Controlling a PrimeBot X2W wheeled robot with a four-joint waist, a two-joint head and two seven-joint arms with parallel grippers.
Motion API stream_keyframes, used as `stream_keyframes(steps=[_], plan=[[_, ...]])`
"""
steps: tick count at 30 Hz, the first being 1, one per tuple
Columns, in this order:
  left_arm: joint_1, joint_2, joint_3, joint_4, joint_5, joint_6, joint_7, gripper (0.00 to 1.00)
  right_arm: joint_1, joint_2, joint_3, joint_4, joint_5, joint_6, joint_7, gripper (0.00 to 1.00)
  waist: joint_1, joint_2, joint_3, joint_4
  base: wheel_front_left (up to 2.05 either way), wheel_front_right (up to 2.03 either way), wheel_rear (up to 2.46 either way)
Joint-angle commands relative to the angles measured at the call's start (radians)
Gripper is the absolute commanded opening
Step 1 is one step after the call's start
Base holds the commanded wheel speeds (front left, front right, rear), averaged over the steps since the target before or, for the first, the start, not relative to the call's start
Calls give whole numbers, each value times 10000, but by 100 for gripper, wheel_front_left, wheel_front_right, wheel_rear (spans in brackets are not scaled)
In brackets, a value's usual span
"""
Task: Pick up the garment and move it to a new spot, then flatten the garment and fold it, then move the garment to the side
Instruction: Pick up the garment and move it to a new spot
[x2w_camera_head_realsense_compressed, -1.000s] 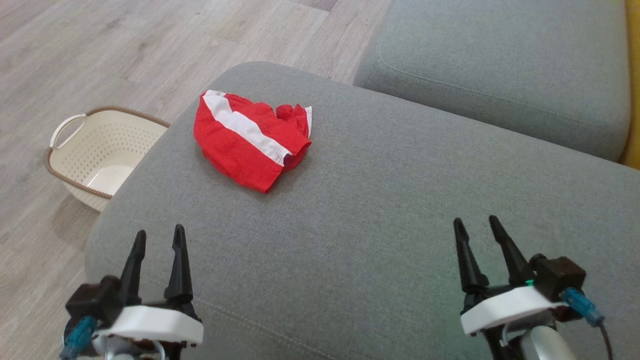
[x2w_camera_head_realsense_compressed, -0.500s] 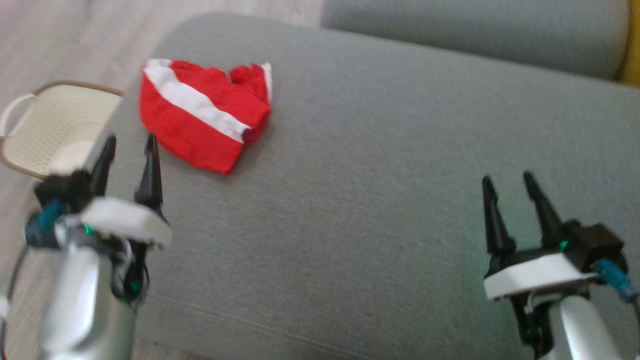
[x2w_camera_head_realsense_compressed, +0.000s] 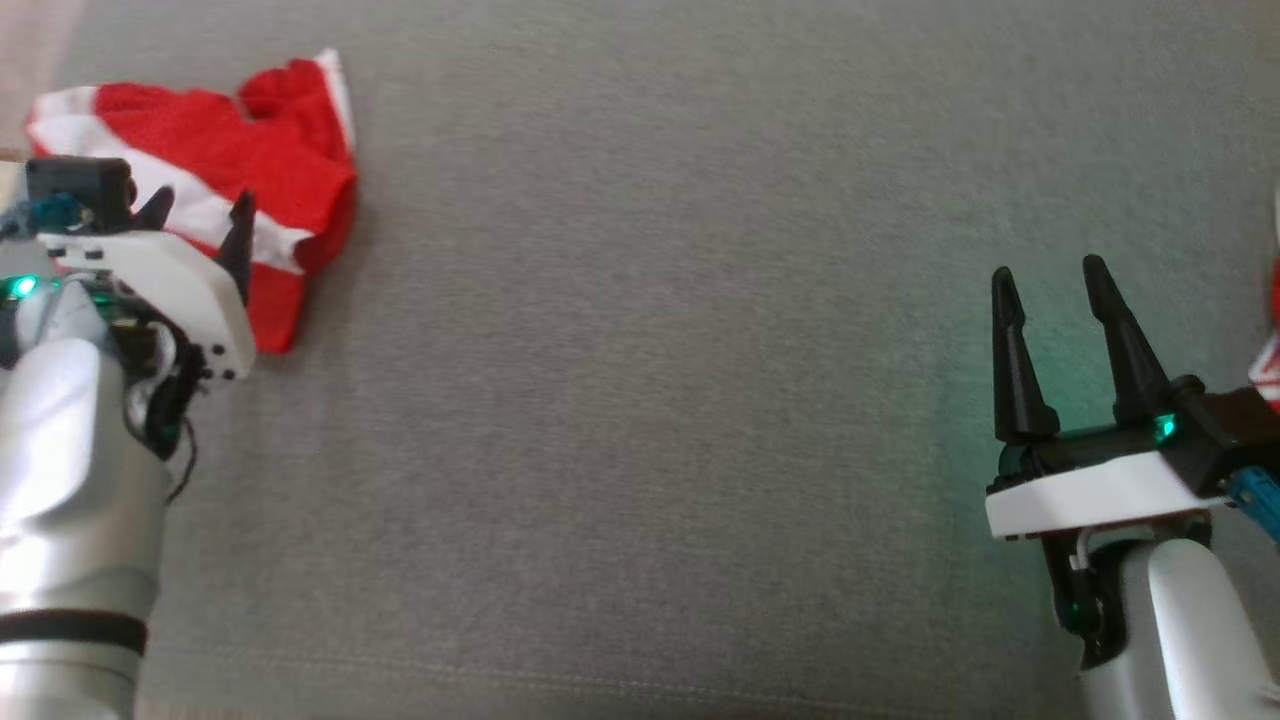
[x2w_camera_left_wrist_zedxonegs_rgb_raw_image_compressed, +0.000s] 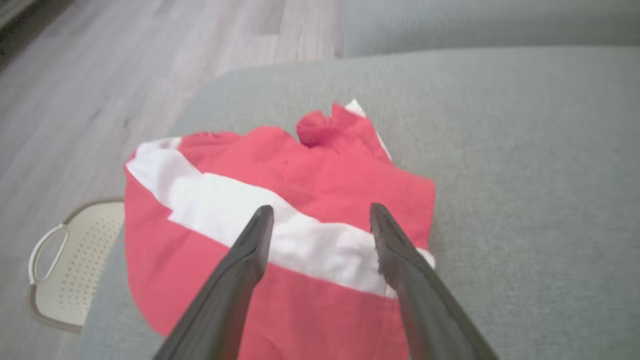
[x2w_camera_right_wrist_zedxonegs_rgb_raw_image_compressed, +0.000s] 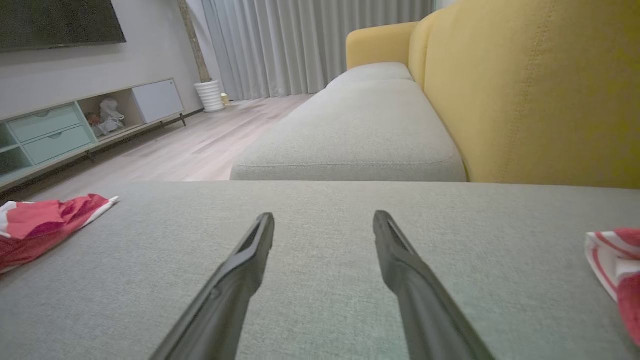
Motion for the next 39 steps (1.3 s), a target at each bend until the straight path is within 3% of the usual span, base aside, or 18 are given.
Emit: stream_keyframes(steps=[1,12,13,14,18,26,33,39], plan=[[-756,780,128,245,-98,-36,435,100,-352,-39,260,-458,-75,-9,45,100,-3,0,418,-453,0,0,0],[-1863,1192,-1157,2190,-1140,-66,2052,100,-606,-39,211,-667,-136,-9,47,100,-3,0,948,-787,0,0,0],[-1889,1210,-1321,2272,-1296,-67,2161,60,-626,-39,198,-668,-139,-9,37,100,-3,0,961,-796,0,0,0],[-1911,1223,-1483,2313,-1464,-67,2234,0,-646,-39,187,-664,-140,-9,25,100,-3,0,970,-804,0,0,0],[-2026,1374,-1856,2390,-1899,-67,2106,0,-699,-39,91,-625,-153,-9,-11,100,-3,0,920,-773,0,0,0],[-2238,1409,-1893,2547,-1906,-59,437,0,-678,-39,88,-356,-21,-9,-173,100,-3,0,365,-782,0,0,0],[-2265,804,-2135,2066,-1856,-35,-692,0,-508,-39,85,122,272,-9,-451,100,-3,0,-475,-800,0,0,0],[-2123,133,-2451,1089,-1826,61,-909,0,-352,-39,26,481,496,-9,-649,100,-3,0,-1171,-877,0,0,0]])
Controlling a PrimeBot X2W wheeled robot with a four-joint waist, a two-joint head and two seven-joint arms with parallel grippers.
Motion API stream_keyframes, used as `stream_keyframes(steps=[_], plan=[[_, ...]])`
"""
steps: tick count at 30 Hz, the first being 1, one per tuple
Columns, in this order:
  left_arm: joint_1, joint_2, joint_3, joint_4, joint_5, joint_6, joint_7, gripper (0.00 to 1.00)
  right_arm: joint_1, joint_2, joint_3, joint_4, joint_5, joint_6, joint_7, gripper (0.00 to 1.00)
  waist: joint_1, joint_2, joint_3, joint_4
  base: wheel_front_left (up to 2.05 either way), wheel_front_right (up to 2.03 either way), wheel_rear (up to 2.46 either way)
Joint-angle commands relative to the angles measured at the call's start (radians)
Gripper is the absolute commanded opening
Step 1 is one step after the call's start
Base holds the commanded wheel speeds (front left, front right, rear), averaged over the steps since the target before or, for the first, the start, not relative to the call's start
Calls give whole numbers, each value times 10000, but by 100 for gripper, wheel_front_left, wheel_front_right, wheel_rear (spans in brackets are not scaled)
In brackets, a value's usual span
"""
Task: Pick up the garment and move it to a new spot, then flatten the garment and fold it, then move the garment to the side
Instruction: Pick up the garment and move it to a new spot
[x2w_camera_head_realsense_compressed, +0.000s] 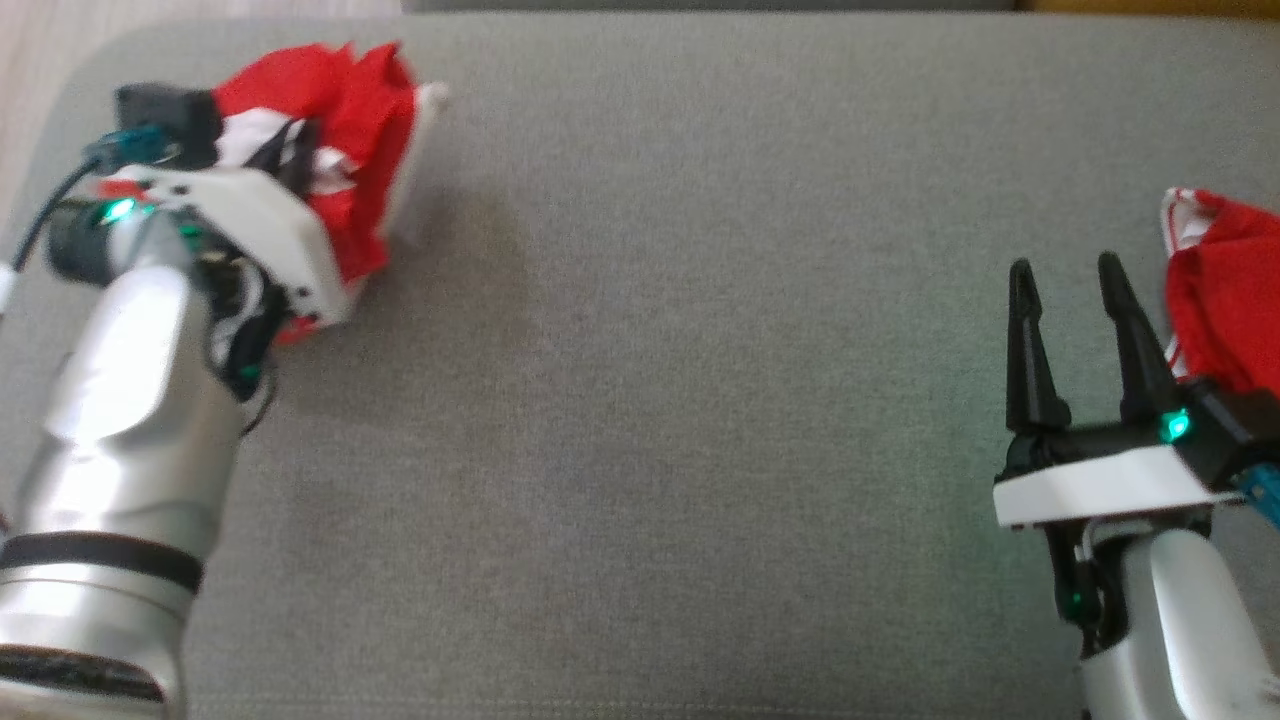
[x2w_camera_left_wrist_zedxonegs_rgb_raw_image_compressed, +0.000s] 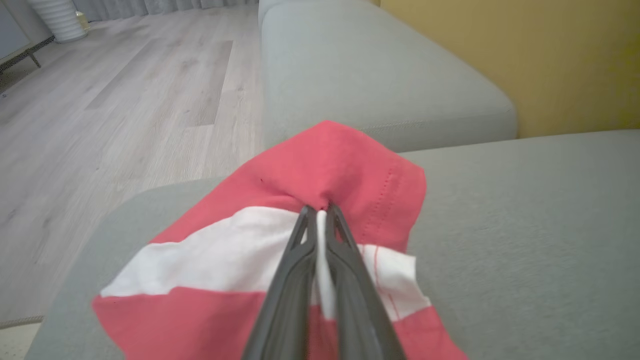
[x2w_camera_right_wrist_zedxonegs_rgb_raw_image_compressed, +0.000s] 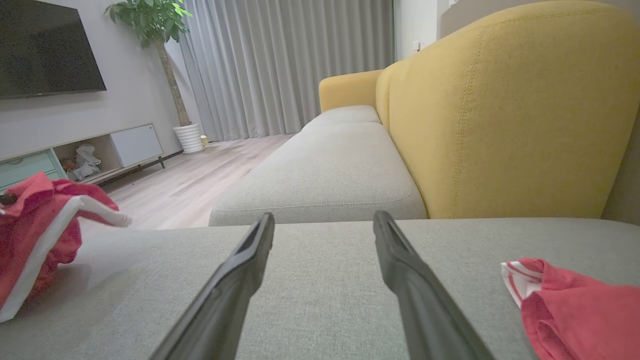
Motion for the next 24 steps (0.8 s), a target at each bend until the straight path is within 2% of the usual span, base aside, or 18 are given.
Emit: stream_keyframes(steps=[1,8,9,15,20,24], plan=[[-304,217,192,-608,50,84,-105,0,40,-37,201,-227,76,-9,-117,100,0,0,-327,-68,0,0,0],[242,-890,-304,-2265,-26,506,339,0,151,-37,170,36,282,-9,-301,100,0,0,-846,-314,0,0,0],[242,-890,-304,-2265,-26,506,339,0,151,-37,170,36,282,-9,-301,100,0,0,-846,-314,0,0,0],[952,-1871,-1074,-3435,-90,1084,800,0,127,-37,191,161,412,-9,-411,100,0,0,-1000,-654,0,0,0],[1322,-2111,-2099,-3929,-314,1490,986,0,-10,-37,321,213,485,-9,-468,100,0,0,-910,-1102,0,0,0],[1444,-2126,-3290,-4491,-1008,1969,934,0,-181,-37,462,248,574,-9,-518,100,0,0,-726,-1561,0,0,0]])
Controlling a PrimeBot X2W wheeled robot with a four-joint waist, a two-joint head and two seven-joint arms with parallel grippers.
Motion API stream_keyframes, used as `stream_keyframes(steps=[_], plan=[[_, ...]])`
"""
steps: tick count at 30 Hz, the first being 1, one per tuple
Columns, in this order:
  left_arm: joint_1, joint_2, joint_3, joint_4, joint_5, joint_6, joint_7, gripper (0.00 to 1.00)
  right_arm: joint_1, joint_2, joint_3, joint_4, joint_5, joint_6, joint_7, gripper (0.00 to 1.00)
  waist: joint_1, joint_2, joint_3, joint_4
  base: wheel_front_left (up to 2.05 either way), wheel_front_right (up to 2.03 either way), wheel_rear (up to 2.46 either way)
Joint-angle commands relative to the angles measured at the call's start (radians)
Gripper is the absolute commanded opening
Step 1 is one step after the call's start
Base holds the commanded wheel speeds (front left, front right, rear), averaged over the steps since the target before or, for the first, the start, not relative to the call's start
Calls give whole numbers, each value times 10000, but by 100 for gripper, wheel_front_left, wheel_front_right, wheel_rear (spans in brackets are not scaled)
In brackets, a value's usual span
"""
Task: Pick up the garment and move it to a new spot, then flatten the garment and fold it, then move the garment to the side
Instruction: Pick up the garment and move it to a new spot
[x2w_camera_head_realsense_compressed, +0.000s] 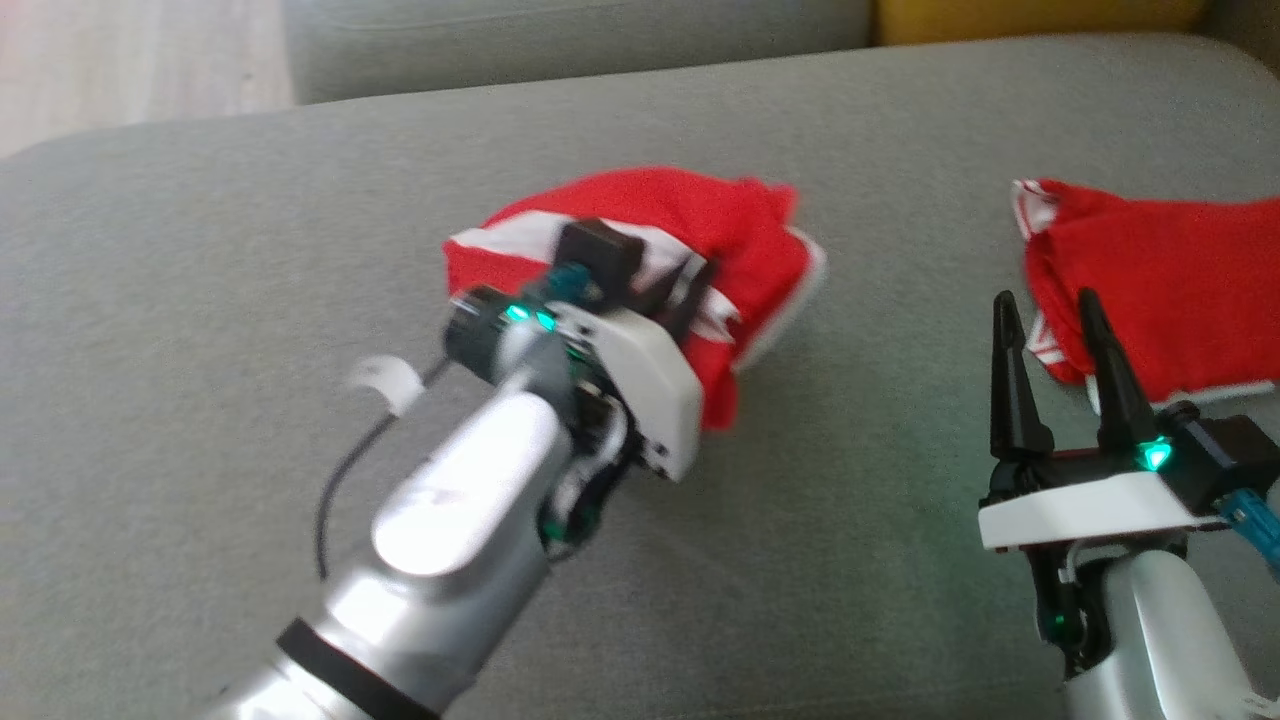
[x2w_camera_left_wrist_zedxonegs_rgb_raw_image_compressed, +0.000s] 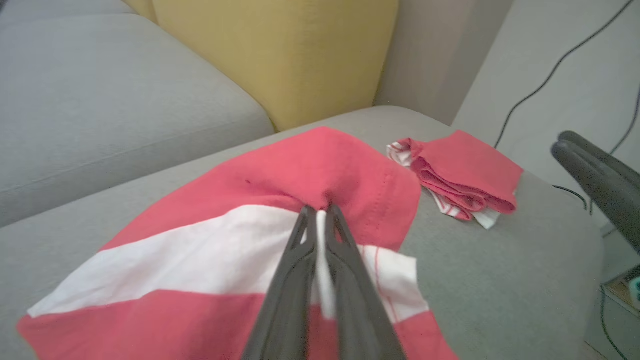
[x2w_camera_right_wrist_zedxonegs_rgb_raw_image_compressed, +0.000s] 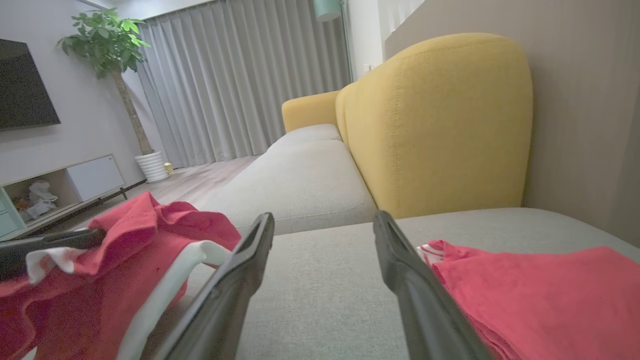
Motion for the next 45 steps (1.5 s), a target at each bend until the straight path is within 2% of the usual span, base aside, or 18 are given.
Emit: stream_keyframes(steps=[1,8,10,11,12,18,22,27,30,31,36,37,40,45], plan=[[-371,92,-79,-487,-269,259,-97,0,-474,-41,279,-257,92,-9,-107,100,0,0,171,-342,0,0,0],[-629,89,-1522,-266,-1465,1451,-888,0,-608,-41,499,-30,224,-9,-242,100,0,0,347,-911,0,0,0],[-746,89,-1788,-90,-1853,1731,-1253,46,-621,-41,562,37,238,-9,-276,100,0,0,370,-985,0,0,0],[-815,89,-1915,3,-2020,1849,-1466,94,-623,-41,585,67,242,-9,-292,100,0,0,373,-1005,0,0,0],[-865,89,-2029,77,-2234,1922,-1652,100,-624,-41,607,95,248,-9,-305,100,0,0,371,-1019,0,0,0],[-1321,88,-2468,602,-3103,2117,-2656,100,-587,-41,522,235,237,-9,-366,100,0,0,224,-735,0,0,0],[-1559,150,-1961,1205,-3315,2113,-3270,100,-501,-41,497,286,180,-9,-387,100,0,0,-26,-355,0,0,0],[-1217,1223,-1039,1300,-3116,1777,-3551,100,-225,-41,442,338,-9,-9,-330,100,0,0,-433,192,0,0,0],[-505,2051,-205,549,-2644,1668,-3565,100,4,-41,375,277,-114,-9,-256,100,0,0,-610,507,0,0,0],[-505,2051,-205,549,-2644,1668,-3565,100,4,-41,375,277,-114,-9,-256,100,0,0,-610,507,0,0,0],[1624,2826,1242,-1210,-1795,1463,-3569,100,472,-41,243,208,-176,-9,-180,100,0,0,-897,854,0,0,0],[2539,2885,1781,-1877,-1383,1501,-3569,100,645,-41,238,180,-149,-9,-161,100,0,0,-967,929,0,0,0],[3755,2616,2660,-2704,-1003,1528,-3570,100,810,-41,240,117,-113,-9,-149,100,0,0,-971,988,0,0,0],[4656,2032,3683,-3285,-290,1217,-3570,100,880,-41,255,24,-173,-9,-46,100,0,0,-899,1061,0,0,0]])
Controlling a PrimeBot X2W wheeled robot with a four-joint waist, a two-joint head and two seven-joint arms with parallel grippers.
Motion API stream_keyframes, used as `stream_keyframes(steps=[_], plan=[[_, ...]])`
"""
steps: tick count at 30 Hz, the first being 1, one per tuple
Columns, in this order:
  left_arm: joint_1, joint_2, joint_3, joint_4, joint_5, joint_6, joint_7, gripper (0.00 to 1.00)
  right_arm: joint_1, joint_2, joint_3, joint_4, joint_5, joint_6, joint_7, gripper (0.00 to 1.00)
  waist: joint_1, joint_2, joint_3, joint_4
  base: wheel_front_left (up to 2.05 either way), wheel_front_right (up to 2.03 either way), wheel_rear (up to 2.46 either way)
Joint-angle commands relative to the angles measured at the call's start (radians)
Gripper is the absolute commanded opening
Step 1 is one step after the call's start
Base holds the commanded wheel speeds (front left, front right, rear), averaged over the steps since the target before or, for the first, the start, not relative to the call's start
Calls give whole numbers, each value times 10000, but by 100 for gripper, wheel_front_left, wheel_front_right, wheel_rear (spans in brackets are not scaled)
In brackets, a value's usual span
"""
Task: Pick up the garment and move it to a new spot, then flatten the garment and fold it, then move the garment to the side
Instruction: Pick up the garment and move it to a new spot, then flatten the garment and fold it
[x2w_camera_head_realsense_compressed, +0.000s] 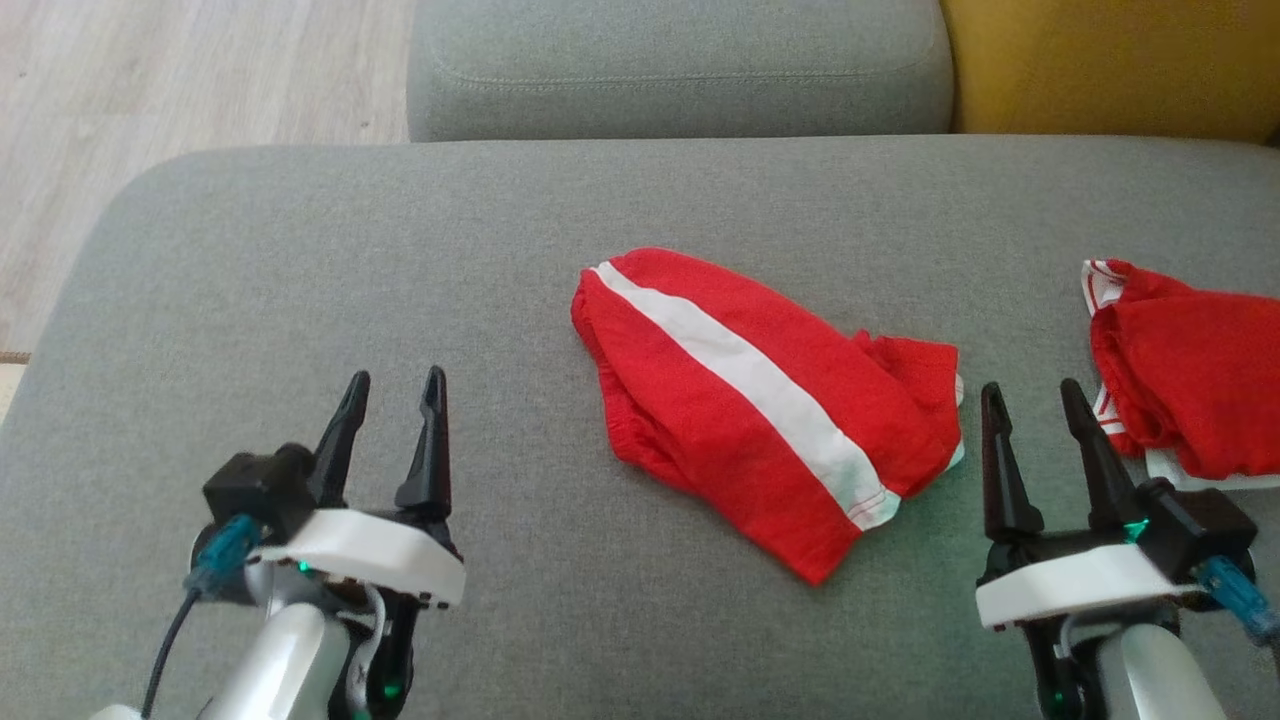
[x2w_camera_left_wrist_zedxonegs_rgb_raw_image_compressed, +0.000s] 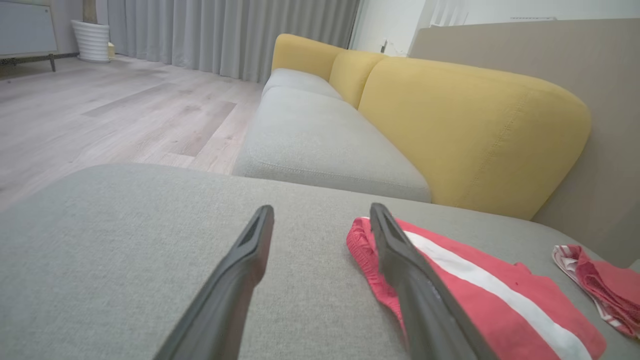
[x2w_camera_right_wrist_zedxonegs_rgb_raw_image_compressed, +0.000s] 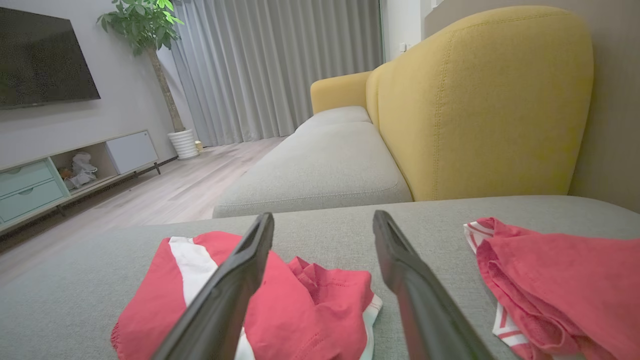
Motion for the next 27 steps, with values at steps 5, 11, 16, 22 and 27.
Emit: stream_keyframes(steps=[5,11,16,22,27], plan=[[-448,-289,830,-328,618,-512,-121,100,-176,-49,515,-356,-141,-9,247,100,1,0,156,7,0,0,0],[-389,-766,1324,-136,1028,-983,-121,100,-119,-49,1133,165,-416,-9,870,100,1,0,368,44,0,0,0],[-438,-1049,1572,91,1296,-1338,-121,100,-242,-49,1609,785,-752,-9,1259,100,1,0,607,182,0,0,0],[-543,-1326,1835,332,1533,-1669,-122,100,-458,-49,1657,1469,-1101,-9,1358,100,1,0,778,398,0,0,0],[-585,-1476,2042,446,1709,-1867,-122,100,-662,-49,1594,1886,-1191,-9,1327,100,1,0,893,522,0,0,0]])
